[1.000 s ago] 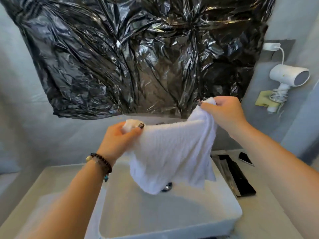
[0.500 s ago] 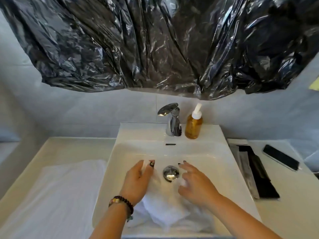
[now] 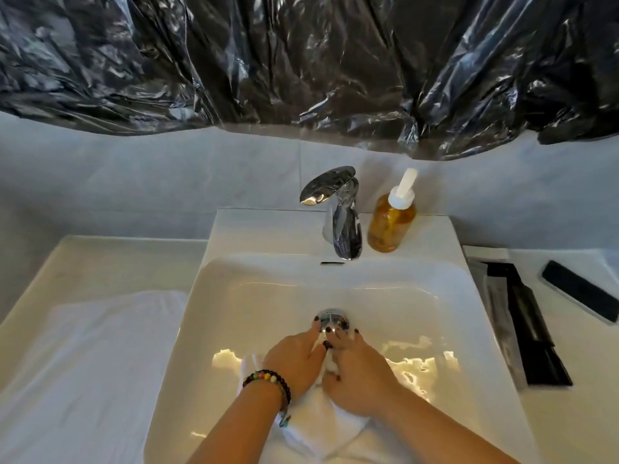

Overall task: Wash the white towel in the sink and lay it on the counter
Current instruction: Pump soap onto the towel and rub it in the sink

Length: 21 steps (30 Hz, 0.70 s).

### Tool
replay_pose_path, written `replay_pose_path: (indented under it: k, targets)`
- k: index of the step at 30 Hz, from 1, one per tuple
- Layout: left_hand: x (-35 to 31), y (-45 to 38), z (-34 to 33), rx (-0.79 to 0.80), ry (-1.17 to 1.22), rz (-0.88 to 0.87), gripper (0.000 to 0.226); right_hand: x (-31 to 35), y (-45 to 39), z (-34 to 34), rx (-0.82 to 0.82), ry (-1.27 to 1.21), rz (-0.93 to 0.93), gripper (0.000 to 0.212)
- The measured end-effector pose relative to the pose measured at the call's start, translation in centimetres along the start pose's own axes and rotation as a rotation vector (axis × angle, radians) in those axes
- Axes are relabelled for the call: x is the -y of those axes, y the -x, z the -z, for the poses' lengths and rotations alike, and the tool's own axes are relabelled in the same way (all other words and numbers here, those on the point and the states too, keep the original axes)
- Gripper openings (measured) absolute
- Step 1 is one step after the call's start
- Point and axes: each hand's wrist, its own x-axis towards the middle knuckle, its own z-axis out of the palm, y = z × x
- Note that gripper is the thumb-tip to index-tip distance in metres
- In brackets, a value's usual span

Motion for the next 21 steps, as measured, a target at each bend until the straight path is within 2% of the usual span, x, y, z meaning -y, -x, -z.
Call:
replay_pose_path:
  k: [2,3,5,7,8,12,15,18,21]
  targets:
    - [-0.1,-0.4,0.0,0.018,-0.022,0.005,0.043,0.1,-0.4,0.1,0.033,0.028,-0.014,0.046]
    - [-0.2,-0.5,0.0,0.039,-0.042,0.002,0.042,0.0,-0.5,0.1,0.052,0.022,-0.035,0.049]
    - [-0.2,-0.7,0.3,0.067,-0.077,0.004,0.041,-0.2,-0.7,0.0,0.076,-0.015,-0.066,0.068]
    - [-0.3,-0.9,0.4,0.086,-0.120,0.011,0.040,-0.6,-0.9,-0.5,-0.028,-0.038,-0.019,0.085]
    - [-0.4,-1.1,0.3,0.099,-0.144,0.009,0.040,-0.7,-1.1,-0.8,-0.076,-0.038,-0.006,0.086]
    - [-1.7,-2.1,0.1,0.112,-0.173,-0.069,0.043,-0.8,-1.8,-1.0,0.038,-0.108,-0.110,0.064]
    - [-0.2,-2.3,-0.3,0.106,0.066,0.005,0.050,-1.5,-1.7,-1.1,0.072,-0.240,-0.121,0.068]
    - [0.8,-0.8,-0.1,-0.074,0.442,0.077,0.044,-1.9,0.4,-0.5,0.037,-0.549,-0.123,0.055]
    - [-0.3,0.2,1.2,-0.351,0.635,0.131,0.036,-2.6,2.6,1.6,-0.259,-0.891,-0.264,0.034]
